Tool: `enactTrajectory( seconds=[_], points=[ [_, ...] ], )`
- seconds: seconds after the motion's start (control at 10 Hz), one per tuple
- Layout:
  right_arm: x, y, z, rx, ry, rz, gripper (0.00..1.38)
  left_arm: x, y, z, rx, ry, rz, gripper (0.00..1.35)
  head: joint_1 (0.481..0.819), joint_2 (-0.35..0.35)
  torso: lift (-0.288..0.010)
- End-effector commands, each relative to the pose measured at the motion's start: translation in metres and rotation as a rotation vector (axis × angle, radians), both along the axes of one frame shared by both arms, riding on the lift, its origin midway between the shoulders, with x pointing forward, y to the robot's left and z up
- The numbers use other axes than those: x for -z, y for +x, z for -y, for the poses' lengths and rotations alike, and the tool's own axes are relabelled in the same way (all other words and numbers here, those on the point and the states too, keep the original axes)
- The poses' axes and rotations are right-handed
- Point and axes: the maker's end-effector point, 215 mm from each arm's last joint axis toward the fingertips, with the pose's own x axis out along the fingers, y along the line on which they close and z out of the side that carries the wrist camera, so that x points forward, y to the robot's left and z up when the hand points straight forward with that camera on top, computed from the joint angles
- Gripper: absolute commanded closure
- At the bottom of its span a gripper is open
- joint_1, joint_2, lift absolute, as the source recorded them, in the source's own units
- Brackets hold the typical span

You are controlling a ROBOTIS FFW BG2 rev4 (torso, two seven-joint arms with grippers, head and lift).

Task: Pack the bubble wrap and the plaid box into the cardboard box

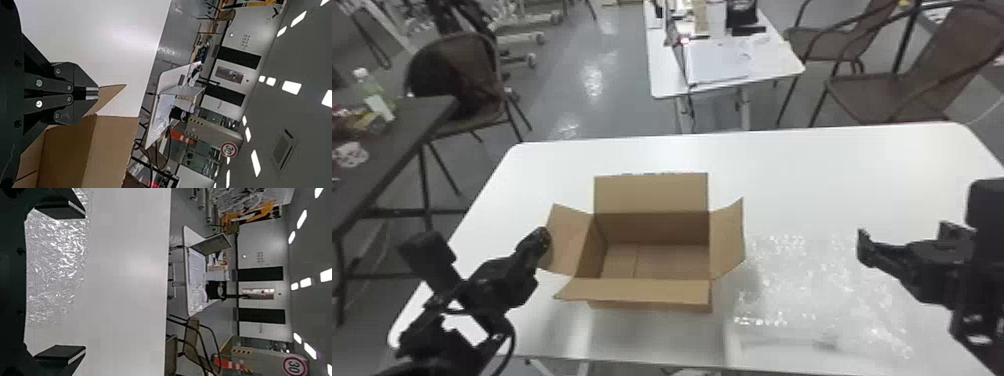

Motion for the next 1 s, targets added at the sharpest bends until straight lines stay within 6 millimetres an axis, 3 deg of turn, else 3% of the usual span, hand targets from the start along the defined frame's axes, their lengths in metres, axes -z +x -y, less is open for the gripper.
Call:
enactTrajectory(
  seconds=[0.0, 0.2, 0.4, 0.5, 0.7, 0.9],
  points=[
    [0.023, -0.008, 0.000, -0.006, 0.003, -0.143, 0.09, 0.001, 0.002, 0.004, 0.005, -0.005, 0.000, 1.22, 0.695, 0.200, -0.122],
    [0.049, -0.017, 0.000, 0.025, 0.040, -0.252, 0.09, 0.003, 0.001, 0.005, 0.005, -0.006, -0.004, 1.22, 0.695, 0.196, -0.122],
    [0.074, -0.020, -0.012, 0.003, 0.105, -0.368, 0.09, 0.003, 0.002, 0.009, 0.012, -0.009, -0.004, 1.22, 0.695, 0.197, -0.122],
    [0.077, -0.018, -0.022, -0.004, 0.135, -0.403, 0.09, 0.006, 0.003, 0.011, 0.016, -0.013, -0.009, 1.22, 0.695, 0.204, -0.122],
    [0.073, -0.022, -0.020, 0.066, 0.104, -0.500, 0.09, 0.008, 0.005, 0.016, 0.021, -0.017, -0.012, 1.22, 0.695, 0.201, -0.122],
    [0.063, -0.039, -0.019, 0.122, 0.072, -0.630, 0.09, 0.010, 0.008, 0.023, 0.031, -0.019, -0.014, 1.22, 0.695, 0.178, -0.122]
  ],
)
